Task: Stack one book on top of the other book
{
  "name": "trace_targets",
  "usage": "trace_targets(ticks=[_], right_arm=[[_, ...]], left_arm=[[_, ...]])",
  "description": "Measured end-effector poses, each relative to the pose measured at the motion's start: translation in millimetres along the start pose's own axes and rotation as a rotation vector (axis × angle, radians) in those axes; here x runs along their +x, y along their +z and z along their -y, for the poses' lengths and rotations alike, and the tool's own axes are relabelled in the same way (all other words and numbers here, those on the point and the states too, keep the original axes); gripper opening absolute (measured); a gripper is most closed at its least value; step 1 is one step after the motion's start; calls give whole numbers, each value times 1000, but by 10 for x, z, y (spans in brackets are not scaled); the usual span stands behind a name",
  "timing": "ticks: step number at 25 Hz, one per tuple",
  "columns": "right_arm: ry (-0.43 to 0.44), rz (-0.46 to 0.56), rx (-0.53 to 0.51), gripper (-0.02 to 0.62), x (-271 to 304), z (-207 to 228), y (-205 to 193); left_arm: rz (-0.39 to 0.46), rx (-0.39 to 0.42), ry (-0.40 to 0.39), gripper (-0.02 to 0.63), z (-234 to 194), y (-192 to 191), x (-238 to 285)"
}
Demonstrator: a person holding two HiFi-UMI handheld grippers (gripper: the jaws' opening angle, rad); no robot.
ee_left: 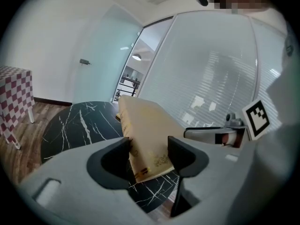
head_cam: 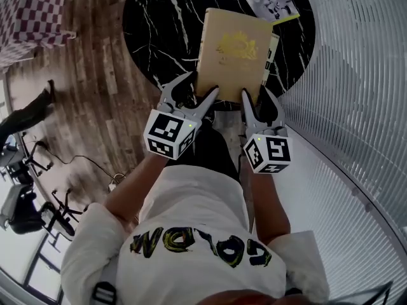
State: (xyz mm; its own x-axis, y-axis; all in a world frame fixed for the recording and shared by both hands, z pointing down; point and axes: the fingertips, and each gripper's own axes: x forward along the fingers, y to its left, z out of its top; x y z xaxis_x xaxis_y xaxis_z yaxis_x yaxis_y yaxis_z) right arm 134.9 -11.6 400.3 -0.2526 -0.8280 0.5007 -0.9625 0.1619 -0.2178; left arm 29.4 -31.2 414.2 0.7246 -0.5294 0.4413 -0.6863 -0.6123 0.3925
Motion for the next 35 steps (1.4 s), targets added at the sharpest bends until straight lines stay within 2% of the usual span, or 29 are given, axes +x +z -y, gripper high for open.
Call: trace_targets(ticks=[12,25,35], right_arm=[[-83,18,32,192,-323,378,-42],[-90,10,41,192,-237,465,-52],[-98,-10,62,192,-101,687,-160]], left_arm=[[-26,28,-81,259,414,-31,253],[-39,30,-83,259,379,-34,372],[-72,32,-91,259,358,-126,637]])
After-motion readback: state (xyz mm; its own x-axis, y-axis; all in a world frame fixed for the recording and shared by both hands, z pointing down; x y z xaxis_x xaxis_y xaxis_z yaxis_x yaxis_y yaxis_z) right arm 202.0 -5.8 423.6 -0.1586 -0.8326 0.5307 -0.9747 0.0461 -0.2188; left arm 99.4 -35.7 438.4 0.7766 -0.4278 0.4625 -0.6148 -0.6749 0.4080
